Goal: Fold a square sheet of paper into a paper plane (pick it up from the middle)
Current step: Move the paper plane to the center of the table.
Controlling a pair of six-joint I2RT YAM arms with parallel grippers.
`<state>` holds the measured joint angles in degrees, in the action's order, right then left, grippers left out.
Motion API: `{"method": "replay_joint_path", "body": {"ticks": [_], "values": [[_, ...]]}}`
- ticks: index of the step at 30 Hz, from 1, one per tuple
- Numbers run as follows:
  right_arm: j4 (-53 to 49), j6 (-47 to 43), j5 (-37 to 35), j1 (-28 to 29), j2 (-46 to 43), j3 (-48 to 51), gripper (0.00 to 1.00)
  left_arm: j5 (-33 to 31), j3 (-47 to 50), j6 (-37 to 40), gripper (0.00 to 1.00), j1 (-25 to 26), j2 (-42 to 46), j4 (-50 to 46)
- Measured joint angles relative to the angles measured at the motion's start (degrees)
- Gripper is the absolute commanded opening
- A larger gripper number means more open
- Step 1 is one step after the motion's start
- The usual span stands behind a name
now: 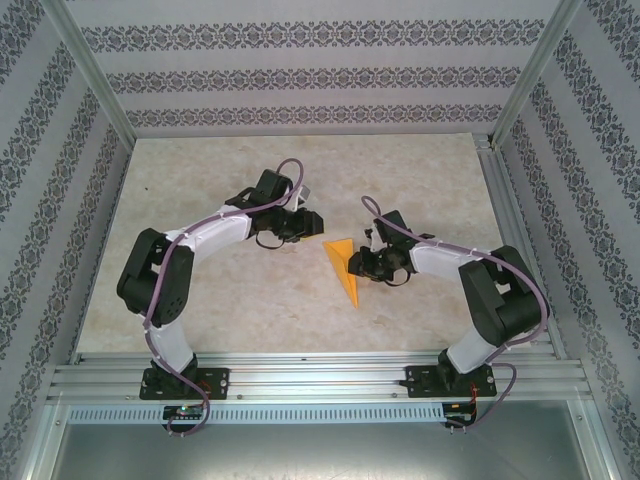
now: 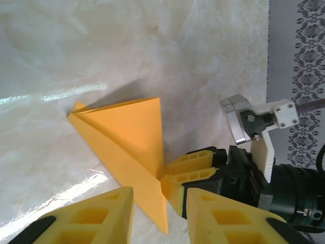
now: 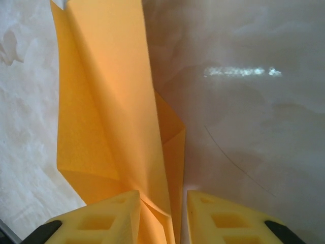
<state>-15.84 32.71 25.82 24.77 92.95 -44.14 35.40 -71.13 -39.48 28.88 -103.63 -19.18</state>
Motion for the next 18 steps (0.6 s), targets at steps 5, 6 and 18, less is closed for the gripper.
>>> {"method": "replay_joint_path", "body": {"ticks": [5, 6, 18], "values": [[0.0, -1.1, 0.7, 1.7, 1.2, -1.2, 0.18, 0.0, -0.1, 0.0, 0.34, 0.0, -0.2, -0.3], [-0.2, -1.3, 0.7, 2.3, 1.4, -1.6, 0.18, 0.0, -0.1, 0.0, 0.34, -0.1, -0.2, -0.3], [-15.7, -5.7, -13.7, 13.2, 5.2, -15.4, 0.0, -2.9, 0.3, -1.2, 0.31, -1.6, -0.1, -0.3]]}}
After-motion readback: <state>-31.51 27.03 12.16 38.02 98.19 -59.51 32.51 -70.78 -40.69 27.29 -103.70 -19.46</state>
